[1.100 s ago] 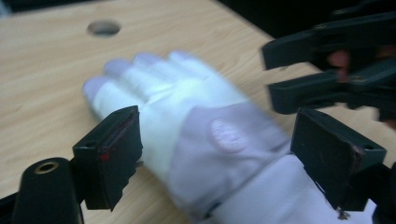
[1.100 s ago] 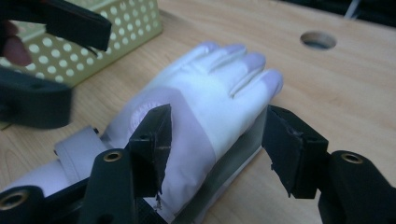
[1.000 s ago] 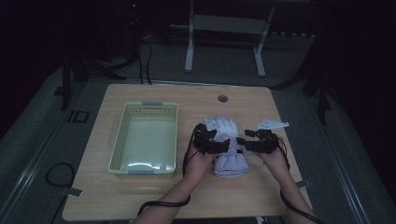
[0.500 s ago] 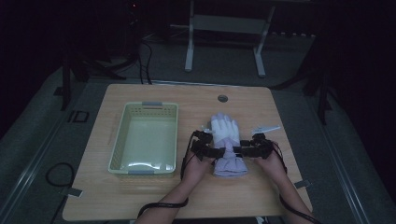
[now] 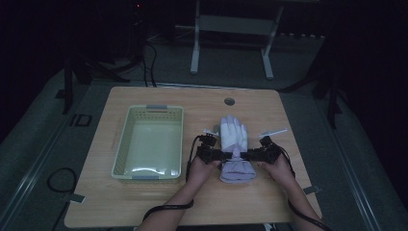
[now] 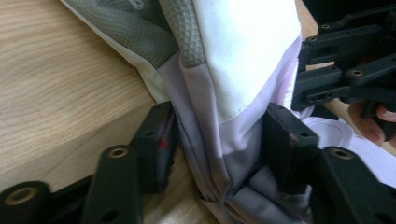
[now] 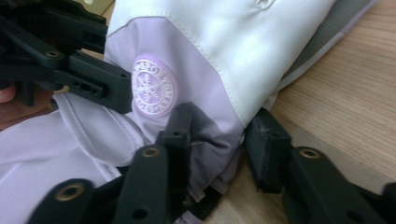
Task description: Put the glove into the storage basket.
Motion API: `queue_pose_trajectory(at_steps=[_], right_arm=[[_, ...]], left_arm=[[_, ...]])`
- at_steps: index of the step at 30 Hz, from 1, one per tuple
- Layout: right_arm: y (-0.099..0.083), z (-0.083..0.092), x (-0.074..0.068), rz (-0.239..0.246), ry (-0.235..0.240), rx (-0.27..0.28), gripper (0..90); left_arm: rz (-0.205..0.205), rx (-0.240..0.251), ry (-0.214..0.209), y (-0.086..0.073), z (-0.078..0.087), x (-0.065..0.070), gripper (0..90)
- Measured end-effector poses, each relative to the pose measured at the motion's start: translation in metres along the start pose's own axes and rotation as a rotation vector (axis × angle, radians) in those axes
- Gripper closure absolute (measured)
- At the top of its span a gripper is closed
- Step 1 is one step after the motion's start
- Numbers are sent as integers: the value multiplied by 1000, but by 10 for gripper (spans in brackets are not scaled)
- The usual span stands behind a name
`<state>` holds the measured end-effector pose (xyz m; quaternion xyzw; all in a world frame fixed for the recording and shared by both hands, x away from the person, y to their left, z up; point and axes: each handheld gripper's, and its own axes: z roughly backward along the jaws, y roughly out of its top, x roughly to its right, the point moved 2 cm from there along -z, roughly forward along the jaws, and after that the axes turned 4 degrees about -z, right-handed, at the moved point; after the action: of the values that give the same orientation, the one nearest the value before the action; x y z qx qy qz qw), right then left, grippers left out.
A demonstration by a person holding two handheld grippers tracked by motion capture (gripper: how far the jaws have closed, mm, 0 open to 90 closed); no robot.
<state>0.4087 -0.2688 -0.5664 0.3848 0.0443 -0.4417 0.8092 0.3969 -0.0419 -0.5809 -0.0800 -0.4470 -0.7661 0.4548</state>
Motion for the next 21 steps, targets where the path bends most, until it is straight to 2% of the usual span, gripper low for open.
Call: queue_pose_trajectory(at_steps=[2,5,7,9,15,21], right_arm=[[0,0,-1,0,-2,3,702],[0,2,-4,-3,-18,21,789],[0,4,-11,8,-62,26,806],[1,6,-18,39,-105,37,811],[2,13,-24,43,-104,55,815],[8,32,-38,77,-104,114,816]], left_arm=[[-4,0,-3,1,0,2,572],[-31,-7,14,2,2,6,645],[-57,-6,26,2,3,9,672],[-49,-2,16,3,6,10,694],[-76,-1,21,6,14,18,708],[-150,34,73,17,34,41,707]])
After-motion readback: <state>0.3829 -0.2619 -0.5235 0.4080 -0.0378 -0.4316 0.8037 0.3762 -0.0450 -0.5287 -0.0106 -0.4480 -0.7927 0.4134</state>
